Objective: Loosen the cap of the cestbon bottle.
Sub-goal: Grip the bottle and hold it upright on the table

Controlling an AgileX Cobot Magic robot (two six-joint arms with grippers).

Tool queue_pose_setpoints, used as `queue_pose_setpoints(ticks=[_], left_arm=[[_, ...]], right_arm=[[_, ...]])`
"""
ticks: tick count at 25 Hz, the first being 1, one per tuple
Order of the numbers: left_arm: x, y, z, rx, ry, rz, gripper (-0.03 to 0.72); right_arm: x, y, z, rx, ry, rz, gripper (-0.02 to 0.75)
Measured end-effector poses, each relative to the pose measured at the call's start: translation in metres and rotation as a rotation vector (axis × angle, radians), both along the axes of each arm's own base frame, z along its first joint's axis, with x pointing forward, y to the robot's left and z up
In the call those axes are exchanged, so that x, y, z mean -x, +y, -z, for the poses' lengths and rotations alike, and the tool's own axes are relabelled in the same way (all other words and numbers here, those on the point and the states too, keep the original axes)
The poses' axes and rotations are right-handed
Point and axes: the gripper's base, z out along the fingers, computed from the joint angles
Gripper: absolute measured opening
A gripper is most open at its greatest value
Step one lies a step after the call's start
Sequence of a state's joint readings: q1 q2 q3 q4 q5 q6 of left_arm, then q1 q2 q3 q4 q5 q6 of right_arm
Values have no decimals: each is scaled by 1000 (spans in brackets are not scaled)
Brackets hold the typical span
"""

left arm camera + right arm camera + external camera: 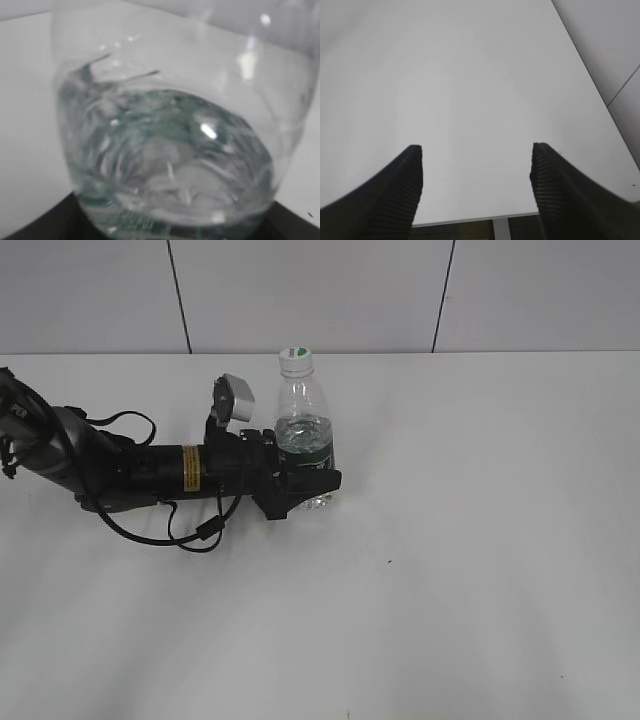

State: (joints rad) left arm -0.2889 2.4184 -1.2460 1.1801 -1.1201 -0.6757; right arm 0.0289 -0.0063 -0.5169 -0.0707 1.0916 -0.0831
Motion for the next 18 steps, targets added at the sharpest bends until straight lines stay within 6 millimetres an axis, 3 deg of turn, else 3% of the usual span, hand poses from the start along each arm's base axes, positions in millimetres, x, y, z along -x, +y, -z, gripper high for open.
queue_pose_setpoints(ticks=[4, 10, 18], left_arm=[[3, -1, -1, 10, -7, 36, 411], [10, -2, 2, -42, -106, 137, 409], [15, -8, 2, -50, -180, 196, 409]], right_arm=[[-6, 2, -3, -50, 43, 1, 517], [-36, 10, -21, -119, 173, -37, 517], [-76, 17, -43, -223, 51, -56, 515]])
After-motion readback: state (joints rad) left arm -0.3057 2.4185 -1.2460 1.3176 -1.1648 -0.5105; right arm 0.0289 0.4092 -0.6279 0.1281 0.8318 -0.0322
